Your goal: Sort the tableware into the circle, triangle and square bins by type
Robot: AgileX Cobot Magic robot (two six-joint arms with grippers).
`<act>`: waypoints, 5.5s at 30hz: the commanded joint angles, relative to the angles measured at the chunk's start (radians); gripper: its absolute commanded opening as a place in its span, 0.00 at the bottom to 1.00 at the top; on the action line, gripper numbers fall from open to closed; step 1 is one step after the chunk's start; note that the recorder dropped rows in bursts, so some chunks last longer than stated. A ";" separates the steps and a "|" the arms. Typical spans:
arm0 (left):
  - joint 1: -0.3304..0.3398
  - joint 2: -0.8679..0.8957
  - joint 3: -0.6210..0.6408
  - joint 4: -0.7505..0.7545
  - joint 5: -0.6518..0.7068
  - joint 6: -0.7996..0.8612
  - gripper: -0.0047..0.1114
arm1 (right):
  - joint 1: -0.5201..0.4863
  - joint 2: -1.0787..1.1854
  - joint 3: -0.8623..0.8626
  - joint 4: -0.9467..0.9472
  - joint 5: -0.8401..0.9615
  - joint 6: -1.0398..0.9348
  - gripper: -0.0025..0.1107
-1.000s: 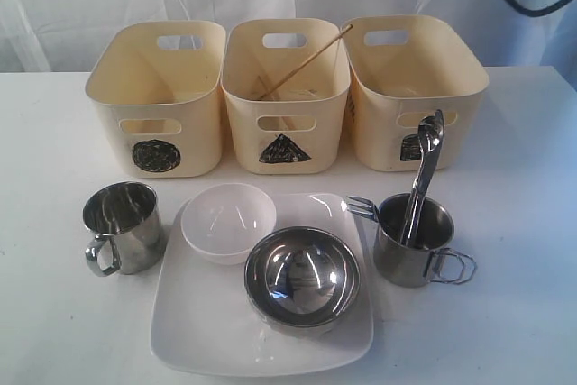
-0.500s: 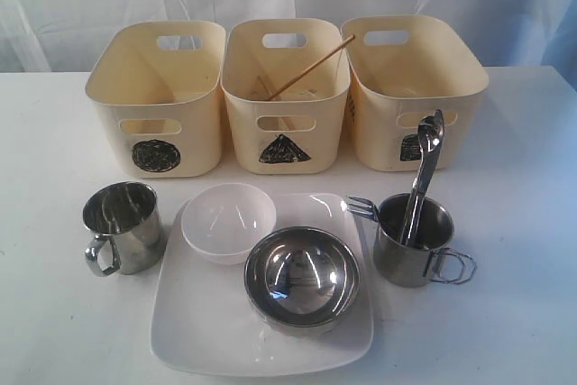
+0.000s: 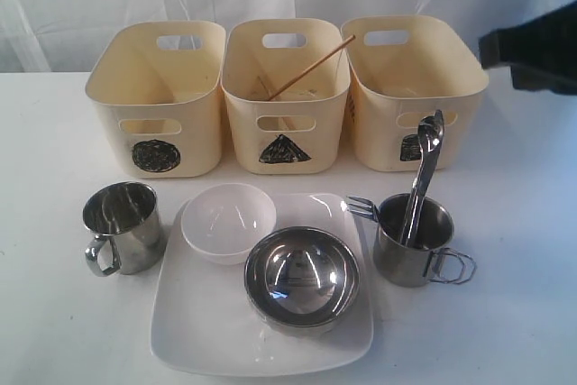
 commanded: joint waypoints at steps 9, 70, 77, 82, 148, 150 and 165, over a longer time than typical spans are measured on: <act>0.002 -0.004 0.004 -0.004 -0.004 -0.004 0.04 | 0.005 -0.097 0.251 0.536 -0.017 -0.733 0.09; 0.002 -0.004 0.004 -0.004 -0.004 -0.004 0.04 | 0.066 0.482 0.253 0.921 -0.444 -1.630 0.32; 0.002 -0.004 0.004 -0.004 -0.004 -0.004 0.04 | 0.066 0.482 0.253 0.921 -0.439 -1.630 0.13; 0.002 -0.004 0.004 -0.004 -0.004 -0.004 0.04 | 0.066 0.471 0.253 0.921 -0.441 -1.625 0.03; 0.002 -0.004 0.004 -0.004 -0.004 -0.004 0.04 | 0.066 0.478 -0.105 1.502 -0.386 -1.945 0.02; 0.002 -0.004 0.004 -0.004 -0.004 -0.004 0.04 | 0.066 0.514 -0.113 1.699 -0.341 -2.127 0.02; 0.002 -0.004 0.004 -0.004 -0.004 -0.004 0.04 | 0.066 0.695 -0.298 1.716 -0.261 -2.221 0.02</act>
